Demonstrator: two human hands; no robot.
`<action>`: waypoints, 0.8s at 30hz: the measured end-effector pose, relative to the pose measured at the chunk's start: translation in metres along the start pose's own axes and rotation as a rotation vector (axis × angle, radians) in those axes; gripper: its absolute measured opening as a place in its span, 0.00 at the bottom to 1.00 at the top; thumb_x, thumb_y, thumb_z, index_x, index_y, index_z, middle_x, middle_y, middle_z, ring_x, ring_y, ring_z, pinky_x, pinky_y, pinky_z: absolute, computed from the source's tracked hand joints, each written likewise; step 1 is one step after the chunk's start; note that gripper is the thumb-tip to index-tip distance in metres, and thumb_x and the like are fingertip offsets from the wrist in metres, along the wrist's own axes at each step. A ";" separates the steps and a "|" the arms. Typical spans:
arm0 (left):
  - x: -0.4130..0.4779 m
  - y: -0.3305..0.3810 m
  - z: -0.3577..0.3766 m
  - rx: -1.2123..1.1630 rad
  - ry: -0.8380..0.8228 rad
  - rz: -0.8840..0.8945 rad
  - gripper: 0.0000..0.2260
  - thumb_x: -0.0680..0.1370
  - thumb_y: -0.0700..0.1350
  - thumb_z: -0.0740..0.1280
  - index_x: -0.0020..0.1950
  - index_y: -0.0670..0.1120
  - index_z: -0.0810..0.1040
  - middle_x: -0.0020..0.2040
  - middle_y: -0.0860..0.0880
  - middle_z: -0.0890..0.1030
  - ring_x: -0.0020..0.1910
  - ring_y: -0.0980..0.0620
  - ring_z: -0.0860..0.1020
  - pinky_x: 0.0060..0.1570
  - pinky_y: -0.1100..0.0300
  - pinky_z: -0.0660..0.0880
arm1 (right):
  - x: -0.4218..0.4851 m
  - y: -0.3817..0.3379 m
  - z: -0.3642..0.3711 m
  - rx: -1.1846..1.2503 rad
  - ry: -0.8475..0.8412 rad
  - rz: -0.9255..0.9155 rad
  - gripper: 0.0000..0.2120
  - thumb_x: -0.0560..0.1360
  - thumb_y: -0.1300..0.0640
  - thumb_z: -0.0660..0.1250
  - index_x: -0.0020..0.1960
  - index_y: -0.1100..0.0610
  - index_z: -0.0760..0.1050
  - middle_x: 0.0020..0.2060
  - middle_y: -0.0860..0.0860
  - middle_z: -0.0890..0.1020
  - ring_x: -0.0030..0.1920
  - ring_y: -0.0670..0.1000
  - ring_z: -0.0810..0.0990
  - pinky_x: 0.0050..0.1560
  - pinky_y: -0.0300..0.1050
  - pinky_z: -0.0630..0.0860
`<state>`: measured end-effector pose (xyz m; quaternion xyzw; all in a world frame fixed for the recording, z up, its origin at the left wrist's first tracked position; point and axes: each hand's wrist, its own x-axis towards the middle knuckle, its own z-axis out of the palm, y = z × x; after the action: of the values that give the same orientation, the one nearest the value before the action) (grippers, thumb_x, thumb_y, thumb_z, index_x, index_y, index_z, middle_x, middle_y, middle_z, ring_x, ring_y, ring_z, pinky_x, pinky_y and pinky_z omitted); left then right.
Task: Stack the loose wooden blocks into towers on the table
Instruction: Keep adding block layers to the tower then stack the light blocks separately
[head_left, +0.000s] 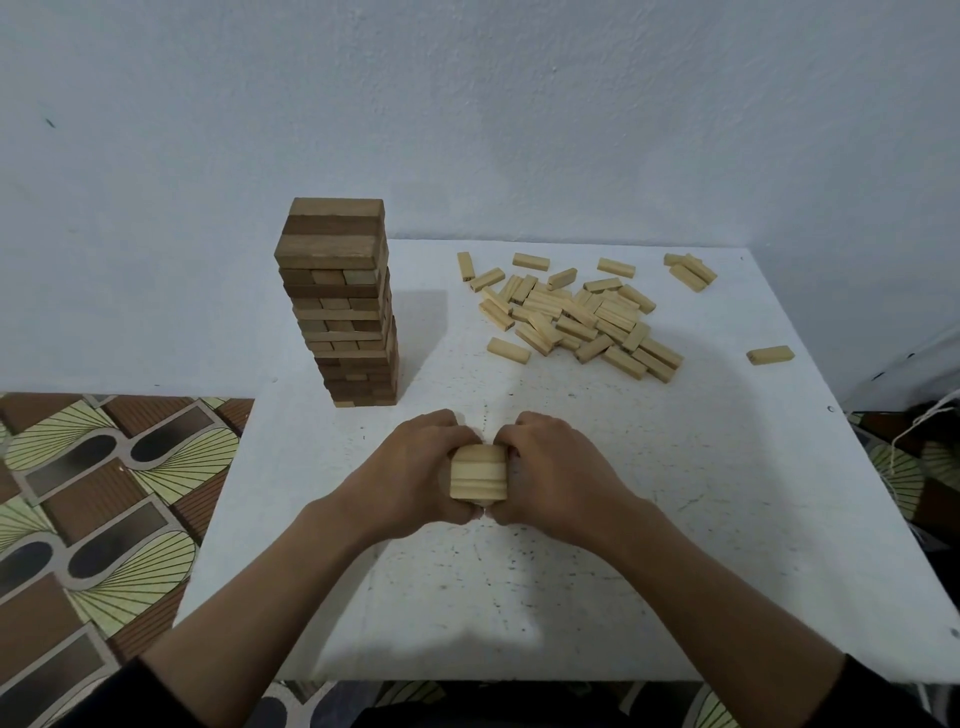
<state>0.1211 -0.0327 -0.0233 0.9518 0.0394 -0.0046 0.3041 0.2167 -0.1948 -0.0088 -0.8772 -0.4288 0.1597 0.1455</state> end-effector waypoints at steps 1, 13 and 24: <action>-0.001 -0.001 0.000 -0.007 0.004 0.006 0.26 0.63 0.52 0.83 0.59 0.50 0.82 0.50 0.53 0.79 0.48 0.55 0.75 0.46 0.57 0.75 | -0.001 0.001 0.001 0.002 0.003 0.001 0.22 0.62 0.43 0.78 0.50 0.52 0.78 0.43 0.47 0.75 0.40 0.47 0.74 0.40 0.45 0.76; -0.019 -0.012 0.013 -0.073 0.096 -0.001 0.40 0.66 0.53 0.82 0.74 0.48 0.70 0.58 0.58 0.74 0.55 0.59 0.73 0.53 0.73 0.70 | -0.017 0.013 0.012 0.111 0.061 0.012 0.35 0.65 0.41 0.77 0.67 0.52 0.72 0.56 0.44 0.73 0.54 0.45 0.71 0.54 0.44 0.75; -0.064 0.009 0.044 0.019 0.131 -0.140 0.40 0.79 0.70 0.58 0.82 0.56 0.41 0.80 0.64 0.43 0.77 0.67 0.38 0.73 0.64 0.42 | -0.061 0.019 0.038 0.260 -0.005 0.002 0.39 0.78 0.29 0.44 0.80 0.46 0.31 0.77 0.36 0.34 0.73 0.36 0.25 0.72 0.40 0.26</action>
<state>0.0582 -0.0699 -0.0516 0.9478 0.1258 0.0360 0.2907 0.1792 -0.2500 -0.0411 -0.8509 -0.4041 0.2161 0.2569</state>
